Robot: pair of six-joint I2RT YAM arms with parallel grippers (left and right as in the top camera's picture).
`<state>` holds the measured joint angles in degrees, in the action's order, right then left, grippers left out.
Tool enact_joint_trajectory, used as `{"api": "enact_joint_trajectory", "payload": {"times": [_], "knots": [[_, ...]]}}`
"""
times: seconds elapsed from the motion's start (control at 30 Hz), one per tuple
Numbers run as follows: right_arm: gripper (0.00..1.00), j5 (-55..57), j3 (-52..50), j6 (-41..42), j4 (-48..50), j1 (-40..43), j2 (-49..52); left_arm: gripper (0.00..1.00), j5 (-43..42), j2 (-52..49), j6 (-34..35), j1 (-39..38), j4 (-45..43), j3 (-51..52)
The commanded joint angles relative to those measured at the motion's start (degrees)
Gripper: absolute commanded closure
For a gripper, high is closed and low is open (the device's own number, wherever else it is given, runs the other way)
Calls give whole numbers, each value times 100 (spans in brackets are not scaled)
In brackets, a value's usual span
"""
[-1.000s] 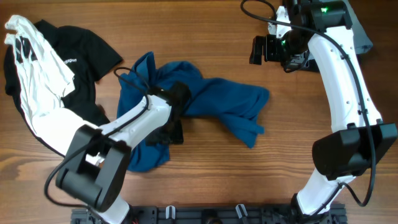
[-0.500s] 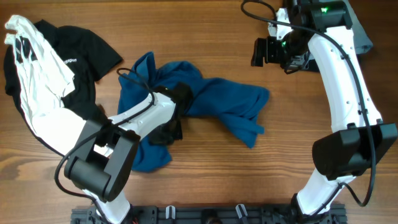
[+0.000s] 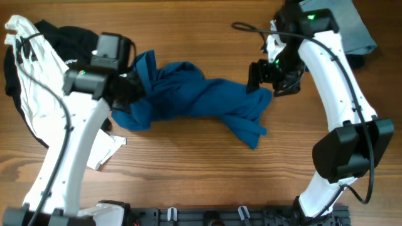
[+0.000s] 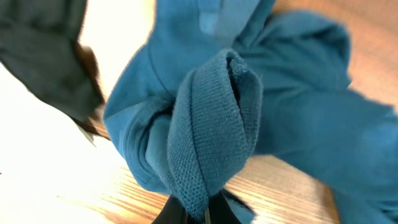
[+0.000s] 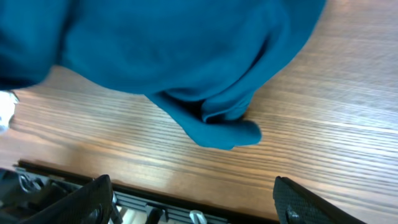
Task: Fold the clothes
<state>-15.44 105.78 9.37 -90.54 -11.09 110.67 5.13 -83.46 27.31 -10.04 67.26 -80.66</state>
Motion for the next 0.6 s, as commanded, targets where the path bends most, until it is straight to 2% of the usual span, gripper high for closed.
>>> {"api": "enact_joint_trajectory", "payload": {"times": [0.0,0.17,0.33,0.43,0.57], "knots": [[17,-164,-511,116,271,-107,-109,96,79,728,-293,426,-369,-48],[14,-177,-933,133,778,-317,-118,96,76,1486,-289,774,-1488,-48],[14,-175,-1178,107,1147,-332,-118,96,79,2000,-293,804,-2826,-48],[13,-175,-1178,-17,1325,-330,-118,96,76,2057,-295,802,-3248,-48],[7,-280,-1252,-42,1932,-332,-118,96,74,1958,-293,802,-3316,-46]]}}
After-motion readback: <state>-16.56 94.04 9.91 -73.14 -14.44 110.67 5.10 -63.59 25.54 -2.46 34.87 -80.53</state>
